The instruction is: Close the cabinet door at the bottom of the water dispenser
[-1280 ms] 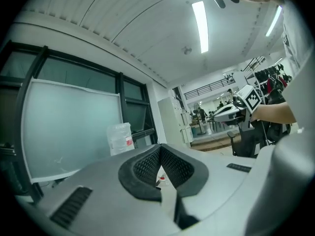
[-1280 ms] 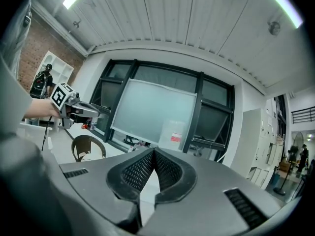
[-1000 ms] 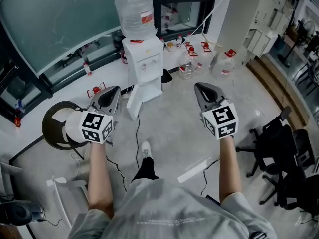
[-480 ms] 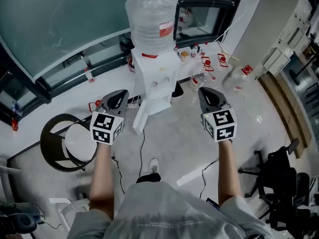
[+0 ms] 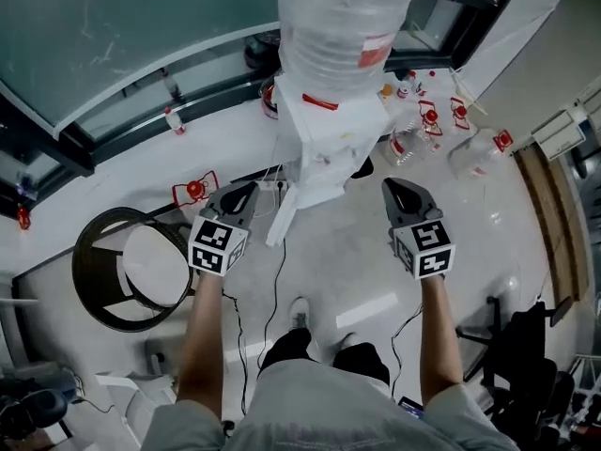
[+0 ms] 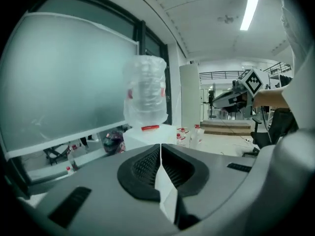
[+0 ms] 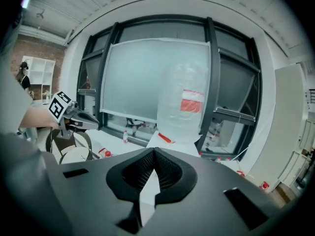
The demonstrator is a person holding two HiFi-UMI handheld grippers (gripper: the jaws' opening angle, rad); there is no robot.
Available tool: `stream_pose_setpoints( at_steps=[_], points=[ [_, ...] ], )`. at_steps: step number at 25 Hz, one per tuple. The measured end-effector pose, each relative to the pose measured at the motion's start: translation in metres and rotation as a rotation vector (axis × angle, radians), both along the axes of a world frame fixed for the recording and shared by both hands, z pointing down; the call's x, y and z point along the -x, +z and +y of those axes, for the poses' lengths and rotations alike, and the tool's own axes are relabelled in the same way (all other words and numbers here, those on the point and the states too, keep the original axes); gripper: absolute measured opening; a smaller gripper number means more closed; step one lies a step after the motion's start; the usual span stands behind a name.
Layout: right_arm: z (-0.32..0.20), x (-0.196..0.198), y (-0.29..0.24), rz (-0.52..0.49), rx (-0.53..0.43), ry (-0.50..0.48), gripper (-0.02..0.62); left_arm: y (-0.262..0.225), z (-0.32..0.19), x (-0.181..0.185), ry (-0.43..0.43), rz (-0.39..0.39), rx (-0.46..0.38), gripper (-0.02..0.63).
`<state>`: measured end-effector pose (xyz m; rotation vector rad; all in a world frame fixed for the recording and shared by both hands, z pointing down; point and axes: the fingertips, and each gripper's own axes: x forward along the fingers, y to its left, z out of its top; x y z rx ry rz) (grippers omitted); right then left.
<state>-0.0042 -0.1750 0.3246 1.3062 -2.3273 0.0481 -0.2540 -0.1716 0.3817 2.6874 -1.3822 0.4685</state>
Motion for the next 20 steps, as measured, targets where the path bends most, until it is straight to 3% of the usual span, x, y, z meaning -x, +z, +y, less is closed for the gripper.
stream_pose_setpoints(
  at_steps=[2, 5, 15, 20],
  points=[
    [-0.013, 0.011, 0.038, 0.009, 0.027, -0.028, 0.028, 0.046, -0.012, 0.01, -0.016, 0.009, 0.052, 0.041],
    [-0.028, 0.027, 0.102, 0.011, 0.066, -0.069, 0.029, 0.119, -0.022, 0.021, -0.044, 0.018, 0.128, 0.143],
    [-0.008, 0.033, 0.367, 0.003, 0.316, -0.117, 0.103, 0.391, 0.017, 0.013, -0.087, 0.007, 0.429, 0.192],
    [0.019, 0.014, 0.465, 0.02, 0.401, -0.124, 0.107, 0.51, 0.044, 0.006, -0.115, -0.038, 0.557, 0.249]
  ],
)
